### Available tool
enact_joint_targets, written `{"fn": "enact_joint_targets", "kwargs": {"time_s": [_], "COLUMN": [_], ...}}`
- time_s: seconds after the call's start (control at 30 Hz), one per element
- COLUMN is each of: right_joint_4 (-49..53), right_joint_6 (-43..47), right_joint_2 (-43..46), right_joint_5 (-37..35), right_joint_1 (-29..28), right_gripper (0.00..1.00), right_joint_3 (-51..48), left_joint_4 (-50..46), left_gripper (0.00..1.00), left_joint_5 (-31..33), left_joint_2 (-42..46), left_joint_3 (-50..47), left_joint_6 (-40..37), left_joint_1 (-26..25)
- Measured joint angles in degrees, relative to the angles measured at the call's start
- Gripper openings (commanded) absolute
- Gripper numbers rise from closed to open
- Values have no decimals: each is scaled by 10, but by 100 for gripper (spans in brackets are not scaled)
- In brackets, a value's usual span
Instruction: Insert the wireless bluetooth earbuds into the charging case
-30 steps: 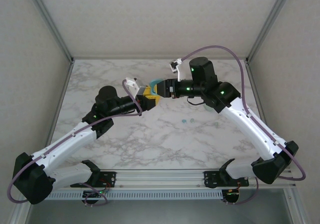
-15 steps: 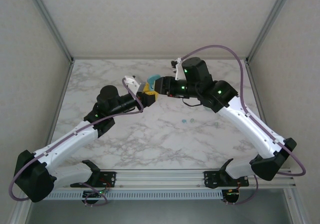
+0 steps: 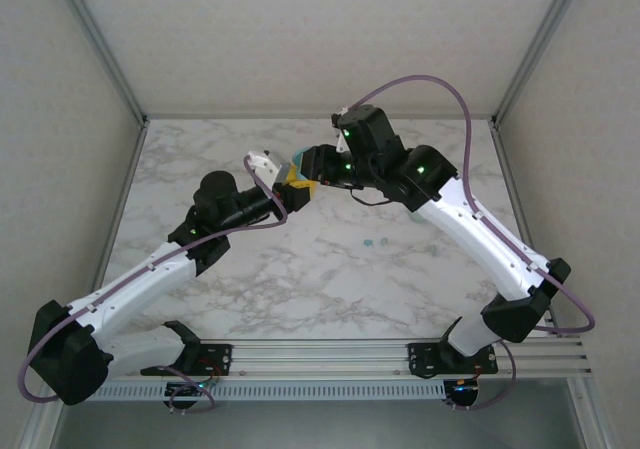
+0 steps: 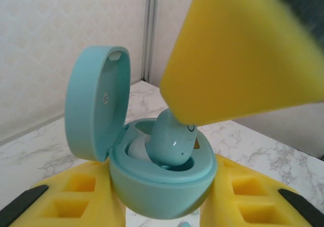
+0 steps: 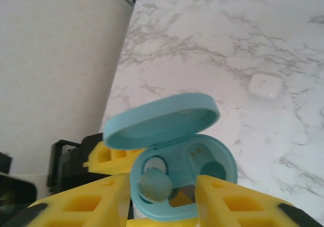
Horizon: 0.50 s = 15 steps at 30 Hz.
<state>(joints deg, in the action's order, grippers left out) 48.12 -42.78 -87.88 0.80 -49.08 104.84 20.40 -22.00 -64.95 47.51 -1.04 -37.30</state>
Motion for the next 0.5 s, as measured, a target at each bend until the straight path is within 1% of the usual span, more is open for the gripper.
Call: {"fn": "enact_joint_targets", "kwargs": {"time_s": [0.1, 0.5], "right_joint_4": [7, 10], "right_joint_6": [-1, -5], "right_joint_2": [-7, -25], "right_joint_5": [-9, -8], "right_joint_1": [-1, -3], "right_gripper": [39, 34], "right_joint_3": [6, 20], "left_joint_4": [-1, -5], "left_gripper": [26, 26], "left_joint_5": [1, 3], "left_joint_2": [-1, -5], "left_joint_3": [0, 0], "left_joint_6": [0, -3], "left_joint_1": [0, 0]}}
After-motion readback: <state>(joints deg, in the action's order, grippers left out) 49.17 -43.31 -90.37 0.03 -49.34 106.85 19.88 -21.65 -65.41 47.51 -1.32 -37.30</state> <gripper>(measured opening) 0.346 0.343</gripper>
